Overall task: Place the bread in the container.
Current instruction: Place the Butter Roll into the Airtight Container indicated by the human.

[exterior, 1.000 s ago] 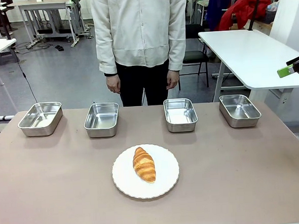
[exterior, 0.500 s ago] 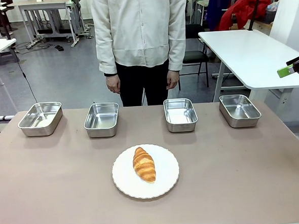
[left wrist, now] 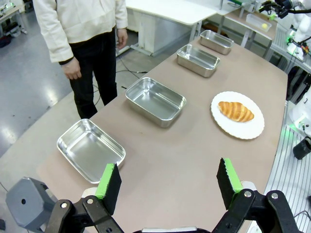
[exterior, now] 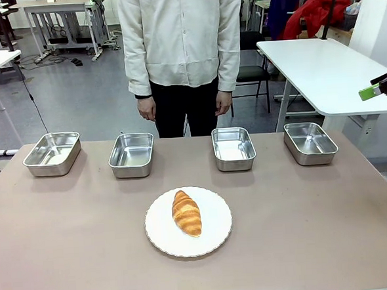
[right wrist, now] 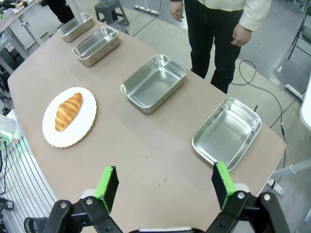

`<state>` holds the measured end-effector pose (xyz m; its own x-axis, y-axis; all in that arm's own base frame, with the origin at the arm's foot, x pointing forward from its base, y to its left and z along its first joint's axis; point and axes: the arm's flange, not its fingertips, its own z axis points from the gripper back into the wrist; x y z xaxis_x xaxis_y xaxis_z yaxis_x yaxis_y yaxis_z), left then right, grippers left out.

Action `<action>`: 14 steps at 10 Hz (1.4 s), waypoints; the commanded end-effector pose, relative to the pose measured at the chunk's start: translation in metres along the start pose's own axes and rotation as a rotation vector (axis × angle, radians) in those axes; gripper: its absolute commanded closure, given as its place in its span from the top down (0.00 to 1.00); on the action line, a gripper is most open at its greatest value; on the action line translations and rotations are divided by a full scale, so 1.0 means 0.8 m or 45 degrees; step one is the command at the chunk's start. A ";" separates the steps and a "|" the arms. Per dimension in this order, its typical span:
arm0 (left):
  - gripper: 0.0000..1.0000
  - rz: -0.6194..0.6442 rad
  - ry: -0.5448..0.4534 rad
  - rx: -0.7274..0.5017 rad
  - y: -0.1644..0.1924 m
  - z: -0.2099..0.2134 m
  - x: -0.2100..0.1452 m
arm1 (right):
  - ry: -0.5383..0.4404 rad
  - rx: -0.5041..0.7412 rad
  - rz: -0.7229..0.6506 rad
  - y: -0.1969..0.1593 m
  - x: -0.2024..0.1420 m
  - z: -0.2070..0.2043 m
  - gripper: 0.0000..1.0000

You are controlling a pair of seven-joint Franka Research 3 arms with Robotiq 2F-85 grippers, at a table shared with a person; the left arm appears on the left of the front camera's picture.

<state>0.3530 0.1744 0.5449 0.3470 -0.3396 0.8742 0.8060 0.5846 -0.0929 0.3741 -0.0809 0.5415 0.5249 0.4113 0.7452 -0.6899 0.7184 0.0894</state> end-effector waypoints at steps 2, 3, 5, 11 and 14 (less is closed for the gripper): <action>1.00 -0.015 -0.007 -0.005 -0.002 0.000 0.000 | -0.020 0.015 0.012 -0.001 -0.001 -0.001 1.00; 1.00 -0.015 -0.007 -0.005 -0.002 0.000 0.000 | -0.020 0.015 0.012 -0.001 -0.001 -0.001 1.00; 1.00 -0.015 -0.007 -0.005 -0.002 0.000 0.000 | -0.020 0.015 0.012 -0.001 -0.001 -0.001 1.00; 1.00 -0.015 -0.007 -0.005 -0.002 0.000 0.000 | -0.020 0.015 0.012 -0.001 -0.001 -0.001 1.00; 1.00 -0.015 -0.007 -0.005 -0.002 0.000 0.000 | -0.020 0.015 0.012 -0.001 -0.001 -0.001 1.00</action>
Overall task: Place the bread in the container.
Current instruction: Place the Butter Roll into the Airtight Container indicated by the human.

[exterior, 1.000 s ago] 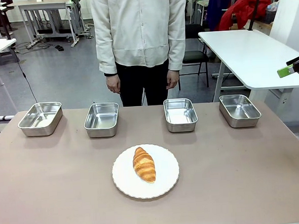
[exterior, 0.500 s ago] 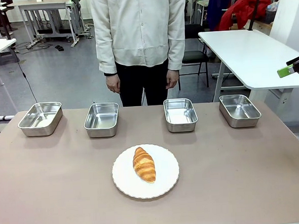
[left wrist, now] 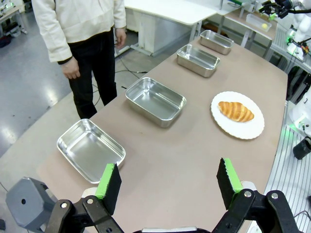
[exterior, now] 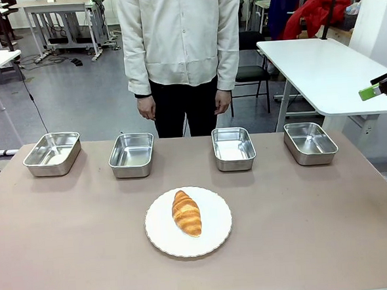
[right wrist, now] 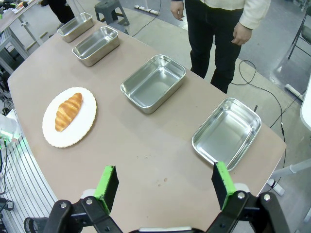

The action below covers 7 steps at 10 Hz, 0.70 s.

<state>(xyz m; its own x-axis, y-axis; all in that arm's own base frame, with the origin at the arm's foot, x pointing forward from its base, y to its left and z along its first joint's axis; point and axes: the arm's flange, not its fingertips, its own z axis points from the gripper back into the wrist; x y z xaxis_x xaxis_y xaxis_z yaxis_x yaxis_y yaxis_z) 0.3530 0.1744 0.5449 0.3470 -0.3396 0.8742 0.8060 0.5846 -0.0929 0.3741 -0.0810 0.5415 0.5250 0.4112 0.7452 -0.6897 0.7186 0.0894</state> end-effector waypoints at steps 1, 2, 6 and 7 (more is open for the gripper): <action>1.00 -0.015 -0.007 -0.005 -0.002 0.000 0.000 | -0.020 0.015 0.012 -0.001 -0.001 -0.001 1.00; 1.00 -0.015 -0.007 -0.005 -0.002 0.000 0.000 | -0.020 0.015 0.012 -0.001 -0.001 -0.001 1.00; 1.00 -0.015 -0.007 -0.005 -0.002 0.000 0.000 | -0.020 0.015 0.012 -0.001 -0.001 -0.001 1.00; 1.00 -0.015 -0.007 -0.005 -0.002 0.000 0.000 | -0.020 0.015 0.012 -0.001 -0.001 -0.001 1.00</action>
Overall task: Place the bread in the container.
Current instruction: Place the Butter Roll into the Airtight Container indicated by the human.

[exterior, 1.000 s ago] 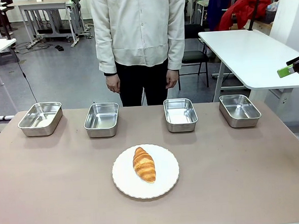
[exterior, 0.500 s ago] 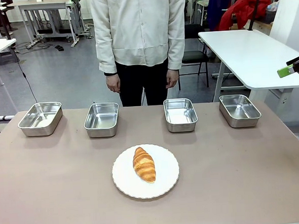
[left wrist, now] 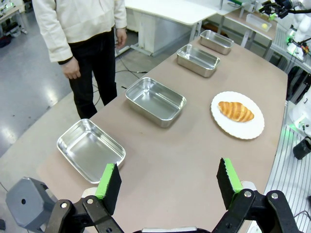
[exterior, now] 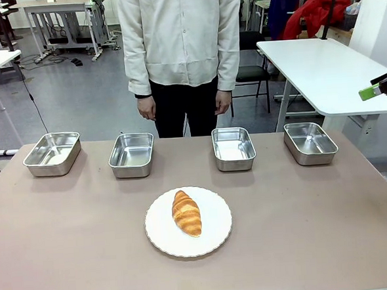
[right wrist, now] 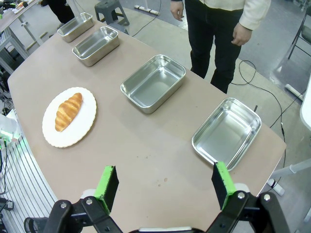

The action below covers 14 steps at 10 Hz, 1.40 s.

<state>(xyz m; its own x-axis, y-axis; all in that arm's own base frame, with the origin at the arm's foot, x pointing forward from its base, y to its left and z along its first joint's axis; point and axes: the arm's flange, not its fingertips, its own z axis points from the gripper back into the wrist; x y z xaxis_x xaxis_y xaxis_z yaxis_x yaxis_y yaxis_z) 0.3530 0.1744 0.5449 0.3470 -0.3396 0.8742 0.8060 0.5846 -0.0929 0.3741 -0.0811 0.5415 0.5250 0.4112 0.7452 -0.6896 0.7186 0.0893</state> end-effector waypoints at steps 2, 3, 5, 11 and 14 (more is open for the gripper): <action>1.00 -0.015 -0.007 -0.005 -0.002 0.000 0.000 | -0.020 0.015 0.012 -0.001 -0.001 -0.001 1.00; 1.00 -0.015 -0.007 -0.005 -0.002 0.000 0.000 | -0.020 0.015 0.012 -0.001 -0.001 -0.001 1.00; 1.00 -0.015 -0.007 -0.005 -0.002 0.000 0.000 | -0.020 0.015 0.012 -0.001 -0.001 -0.001 1.00; 1.00 -0.015 -0.007 -0.005 -0.002 0.000 0.000 | -0.020 0.015 0.012 -0.001 -0.001 -0.001 1.00; 1.00 -0.015 -0.007 -0.005 -0.002 0.000 0.000 | -0.020 0.015 0.012 -0.001 -0.001 -0.001 1.00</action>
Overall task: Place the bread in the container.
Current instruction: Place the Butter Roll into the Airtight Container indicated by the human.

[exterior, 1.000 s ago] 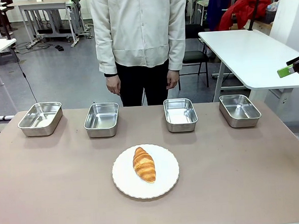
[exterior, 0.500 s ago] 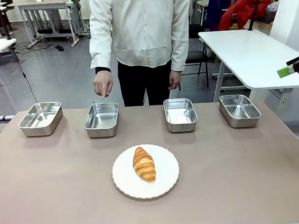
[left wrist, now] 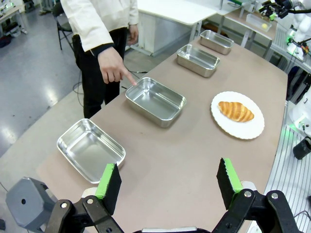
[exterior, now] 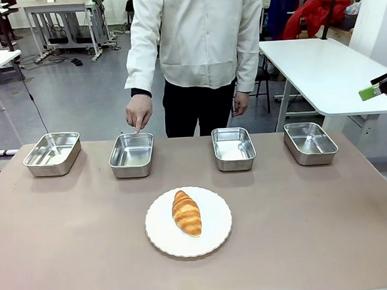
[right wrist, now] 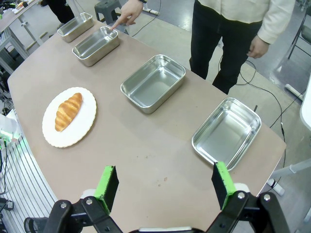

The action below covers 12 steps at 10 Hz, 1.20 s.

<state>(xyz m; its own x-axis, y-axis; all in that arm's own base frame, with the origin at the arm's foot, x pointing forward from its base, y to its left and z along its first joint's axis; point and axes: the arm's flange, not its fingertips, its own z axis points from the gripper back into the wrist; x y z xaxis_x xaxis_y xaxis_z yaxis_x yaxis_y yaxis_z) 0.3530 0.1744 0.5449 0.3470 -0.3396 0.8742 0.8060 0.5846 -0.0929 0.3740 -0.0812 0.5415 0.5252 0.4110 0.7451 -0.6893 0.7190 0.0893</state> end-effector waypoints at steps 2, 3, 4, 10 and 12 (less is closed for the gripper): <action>1.00 -0.015 -0.007 -0.005 -0.002 0.000 0.000 | -0.021 0.016 0.012 -0.001 -0.001 -0.001 1.00; 1.00 -0.015 -0.007 -0.005 -0.002 0.000 0.000 | -0.021 0.016 0.012 -0.001 -0.001 -0.001 1.00; 1.00 -0.015 -0.007 -0.005 -0.002 0.000 0.000 | -0.021 0.016 0.012 -0.001 -0.001 -0.001 1.00; 1.00 -0.015 -0.007 -0.005 -0.002 0.000 0.000 | -0.021 0.016 0.012 -0.001 -0.001 -0.001 1.00; 1.00 0.028 0.077 0.033 -0.019 -0.031 0.025 | -0.021 0.016 0.012 -0.001 -0.001 -0.001 1.00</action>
<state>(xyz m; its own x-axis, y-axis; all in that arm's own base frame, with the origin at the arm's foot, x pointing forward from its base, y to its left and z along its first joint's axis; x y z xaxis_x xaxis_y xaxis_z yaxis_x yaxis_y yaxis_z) 0.3567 0.1666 0.5467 0.3564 -0.3501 0.8662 0.8040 0.5872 -0.0935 0.3740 -0.0811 0.5415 0.5254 0.4114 0.7448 -0.6892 0.7190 0.0890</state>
